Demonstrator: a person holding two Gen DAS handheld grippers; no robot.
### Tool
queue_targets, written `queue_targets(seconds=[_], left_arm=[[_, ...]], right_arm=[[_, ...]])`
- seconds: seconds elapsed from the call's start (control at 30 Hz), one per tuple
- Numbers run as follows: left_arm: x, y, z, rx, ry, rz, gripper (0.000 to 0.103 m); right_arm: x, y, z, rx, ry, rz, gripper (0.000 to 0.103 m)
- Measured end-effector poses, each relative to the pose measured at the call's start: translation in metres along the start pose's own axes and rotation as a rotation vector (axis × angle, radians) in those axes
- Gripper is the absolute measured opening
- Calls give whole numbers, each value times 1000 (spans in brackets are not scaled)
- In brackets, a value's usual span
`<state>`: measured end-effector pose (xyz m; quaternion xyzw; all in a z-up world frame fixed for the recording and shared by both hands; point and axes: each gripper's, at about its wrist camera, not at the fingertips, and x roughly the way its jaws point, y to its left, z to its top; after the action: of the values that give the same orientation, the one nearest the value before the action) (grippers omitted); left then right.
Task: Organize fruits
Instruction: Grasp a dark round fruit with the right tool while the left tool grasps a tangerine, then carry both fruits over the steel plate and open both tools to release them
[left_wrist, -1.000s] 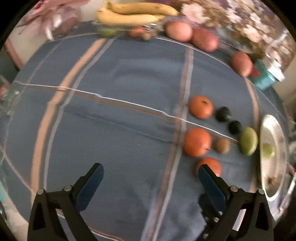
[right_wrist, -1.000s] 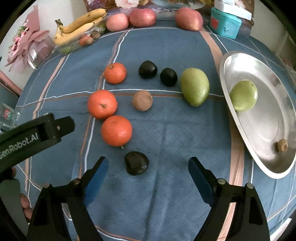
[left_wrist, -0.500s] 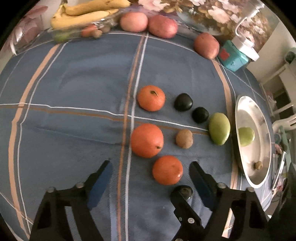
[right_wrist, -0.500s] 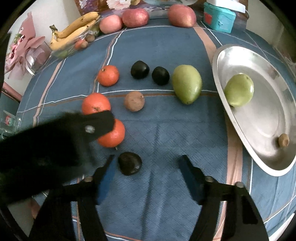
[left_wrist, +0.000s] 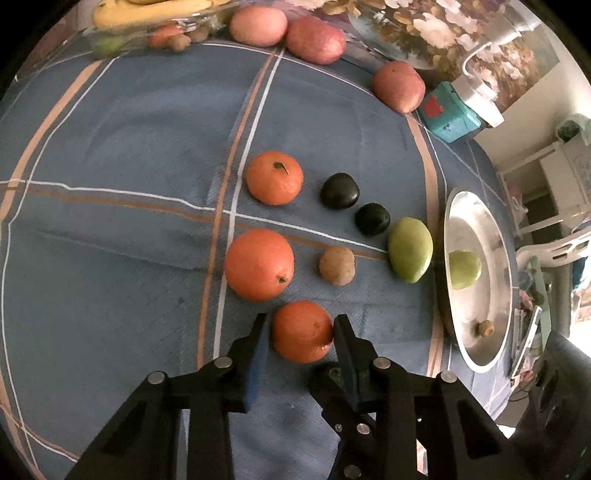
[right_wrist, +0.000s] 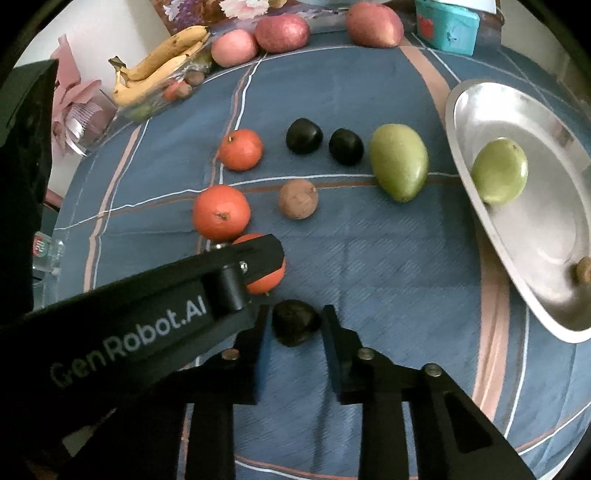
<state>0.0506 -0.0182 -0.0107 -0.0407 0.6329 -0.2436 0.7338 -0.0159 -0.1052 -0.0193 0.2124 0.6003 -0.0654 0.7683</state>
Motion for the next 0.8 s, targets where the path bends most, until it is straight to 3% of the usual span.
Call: queue_targets(seconds=[0.2, 0.5, 0.8], left_arm=[[-16, 13, -3, -30, -24, 30, 37], [-37, 29, -2, -96, -87, 54, 37], [-58, 26, 4, -114, -169, 51, 37]], right_arm=[[-3, -3, 1, 30, -2, 33, 25], [-38, -32, 8, 79, -126, -129, 24], [-70, -63, 10, 181, -214, -141, 24]])
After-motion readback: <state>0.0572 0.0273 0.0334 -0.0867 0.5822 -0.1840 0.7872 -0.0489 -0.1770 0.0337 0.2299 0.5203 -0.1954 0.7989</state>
